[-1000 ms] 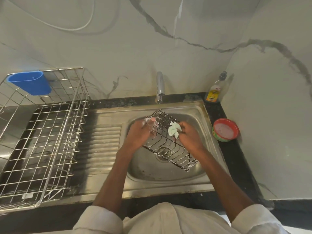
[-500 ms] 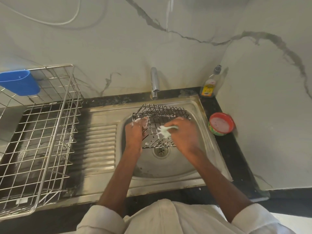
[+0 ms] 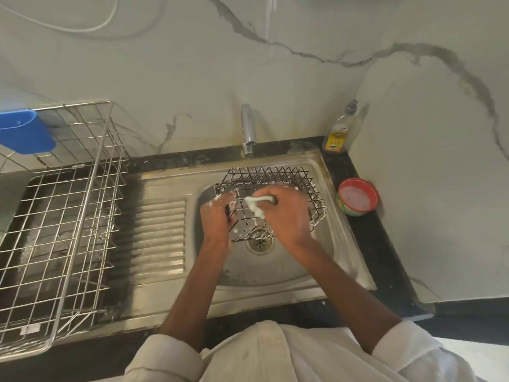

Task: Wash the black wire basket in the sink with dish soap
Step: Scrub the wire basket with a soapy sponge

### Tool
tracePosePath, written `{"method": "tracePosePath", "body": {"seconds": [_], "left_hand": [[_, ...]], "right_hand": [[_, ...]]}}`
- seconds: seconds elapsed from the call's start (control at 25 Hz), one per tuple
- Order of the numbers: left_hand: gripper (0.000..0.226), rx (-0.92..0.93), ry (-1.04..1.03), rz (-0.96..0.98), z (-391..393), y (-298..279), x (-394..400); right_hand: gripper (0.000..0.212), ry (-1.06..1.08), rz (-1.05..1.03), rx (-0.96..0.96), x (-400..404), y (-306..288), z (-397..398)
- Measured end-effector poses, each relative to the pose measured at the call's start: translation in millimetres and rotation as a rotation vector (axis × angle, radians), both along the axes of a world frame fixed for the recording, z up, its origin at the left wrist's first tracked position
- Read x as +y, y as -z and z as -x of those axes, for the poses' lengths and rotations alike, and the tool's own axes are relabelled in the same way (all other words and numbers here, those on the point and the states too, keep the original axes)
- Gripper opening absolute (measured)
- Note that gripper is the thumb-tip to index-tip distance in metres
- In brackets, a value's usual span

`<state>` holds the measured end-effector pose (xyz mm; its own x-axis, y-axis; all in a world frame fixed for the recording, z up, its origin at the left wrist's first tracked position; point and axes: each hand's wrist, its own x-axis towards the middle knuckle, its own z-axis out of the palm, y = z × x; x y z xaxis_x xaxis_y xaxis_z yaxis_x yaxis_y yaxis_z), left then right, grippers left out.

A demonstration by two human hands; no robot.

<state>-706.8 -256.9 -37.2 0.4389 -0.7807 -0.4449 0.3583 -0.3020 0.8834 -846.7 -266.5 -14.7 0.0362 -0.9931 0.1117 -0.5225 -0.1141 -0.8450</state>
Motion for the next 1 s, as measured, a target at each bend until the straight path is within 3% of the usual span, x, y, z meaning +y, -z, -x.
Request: {"method": "tracePosePath", "body": {"seconds": [0.12,0.24,0.32,0.44,0.52,0.56,0.6,0.72,0.8,0.88,1.0], "left_hand": [[0.039,0.040,-0.020,0.002,-5,-1,1],[0.024,0.026,-0.051,-0.002,-2,-3,-1],[0.019,0.007,-0.049,-0.021,2,-3,-4],[0.022,-0.005,-0.041,-0.027,8,-1,-5],[0.031,0.015,-0.055,-0.025,7,-2,-4],[0.033,0.034,-0.059,-0.026,6,-3,-4],[0.032,0.045,-0.063,-0.032,6,-4,-4],[0.025,0.030,-0.083,-0.048,3,-9,-4],[0.019,0.034,-0.086,-0.044,2,-9,-6],[0.014,0.040,-0.085,-0.044,2,-7,-9],[0.011,0.021,-0.089,-0.065,3,-5,-10]], "right_hand": [[0.025,0.226,-0.073,0.236,-20,16,50],[0.034,0.240,-0.082,0.502,-19,23,60],[0.038,0.141,-0.037,0.391,-9,18,38],[0.035,-0.129,0.029,0.060,8,0,4],[0.035,-0.219,-0.143,-0.232,7,-6,8],[0.034,-0.190,-0.219,-0.280,3,-4,16],[0.032,-0.127,-0.252,-0.250,-2,0,27],[0.031,0.150,-0.238,0.265,-18,15,71],[0.031,0.285,-0.230,0.452,-22,21,86],[0.033,0.227,-0.179,0.366,-16,20,76],[0.029,-0.064,-0.087,0.160,3,5,45]]}}
